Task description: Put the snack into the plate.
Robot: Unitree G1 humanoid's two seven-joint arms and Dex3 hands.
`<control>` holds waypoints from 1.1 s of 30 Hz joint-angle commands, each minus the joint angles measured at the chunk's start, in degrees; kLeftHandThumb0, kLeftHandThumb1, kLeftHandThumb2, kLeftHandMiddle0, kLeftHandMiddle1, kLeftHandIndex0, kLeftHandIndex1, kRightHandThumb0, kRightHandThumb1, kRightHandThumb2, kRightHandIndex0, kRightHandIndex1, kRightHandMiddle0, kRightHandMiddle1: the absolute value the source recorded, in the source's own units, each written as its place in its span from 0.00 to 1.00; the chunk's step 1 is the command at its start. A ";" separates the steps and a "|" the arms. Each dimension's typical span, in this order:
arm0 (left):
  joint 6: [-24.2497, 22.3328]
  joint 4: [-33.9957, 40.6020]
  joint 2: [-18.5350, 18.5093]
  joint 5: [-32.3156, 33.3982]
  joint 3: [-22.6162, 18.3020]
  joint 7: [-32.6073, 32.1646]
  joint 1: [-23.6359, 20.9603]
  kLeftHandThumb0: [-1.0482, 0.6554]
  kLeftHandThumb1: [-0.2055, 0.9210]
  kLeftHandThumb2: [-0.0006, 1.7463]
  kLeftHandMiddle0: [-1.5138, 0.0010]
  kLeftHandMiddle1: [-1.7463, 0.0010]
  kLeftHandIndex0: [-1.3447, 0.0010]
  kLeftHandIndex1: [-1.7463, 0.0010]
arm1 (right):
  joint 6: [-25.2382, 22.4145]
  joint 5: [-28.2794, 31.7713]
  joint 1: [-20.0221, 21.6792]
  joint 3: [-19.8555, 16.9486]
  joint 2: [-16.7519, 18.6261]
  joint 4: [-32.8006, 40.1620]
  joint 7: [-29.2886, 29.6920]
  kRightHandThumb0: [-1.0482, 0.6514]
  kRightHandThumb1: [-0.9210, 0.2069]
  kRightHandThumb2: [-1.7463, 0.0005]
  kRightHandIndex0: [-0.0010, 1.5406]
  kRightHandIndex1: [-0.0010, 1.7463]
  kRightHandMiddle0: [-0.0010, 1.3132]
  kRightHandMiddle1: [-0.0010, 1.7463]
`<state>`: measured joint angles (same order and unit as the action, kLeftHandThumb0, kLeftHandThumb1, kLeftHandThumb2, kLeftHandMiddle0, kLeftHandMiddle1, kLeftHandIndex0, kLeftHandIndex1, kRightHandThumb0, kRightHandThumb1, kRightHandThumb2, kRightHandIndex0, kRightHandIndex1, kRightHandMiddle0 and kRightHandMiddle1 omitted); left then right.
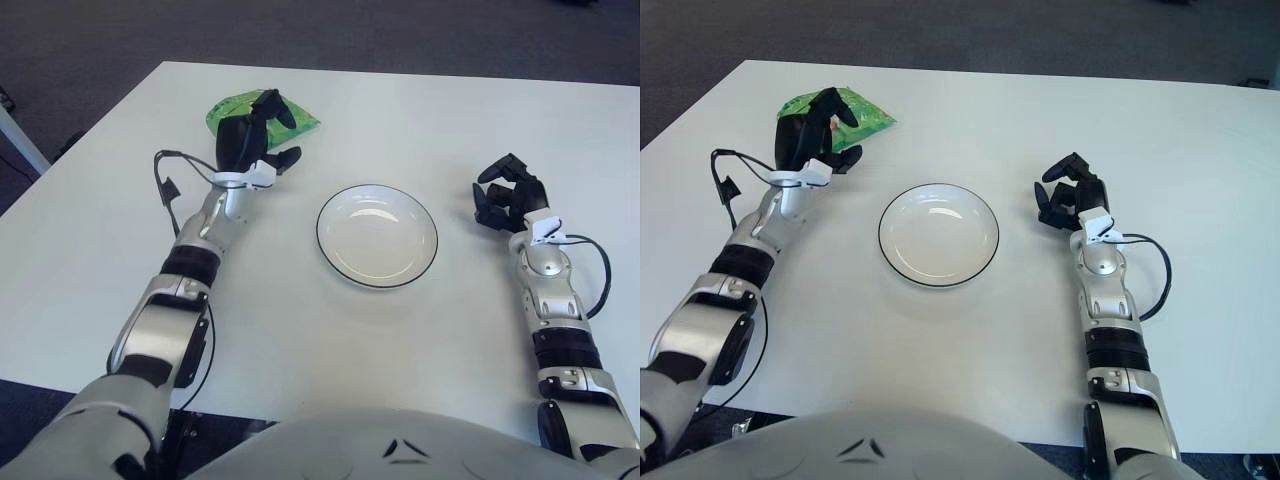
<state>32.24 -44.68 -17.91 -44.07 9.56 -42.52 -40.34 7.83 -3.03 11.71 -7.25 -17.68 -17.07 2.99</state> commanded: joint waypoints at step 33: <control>-18.84 -28.48 -1.34 -6.91 18.12 -8.11 -22.47 0.17 1.00 0.38 0.82 0.64 0.99 0.37 | -0.12 -2.15 -1.23 2.99 1.46 -12.66 0.54 0.38 0.32 0.42 0.65 1.00 0.33 1.00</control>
<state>13.93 -71.34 -18.81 -50.94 26.41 -52.69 -61.33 11.24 -3.49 15.33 -6.10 -17.67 -23.23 4.55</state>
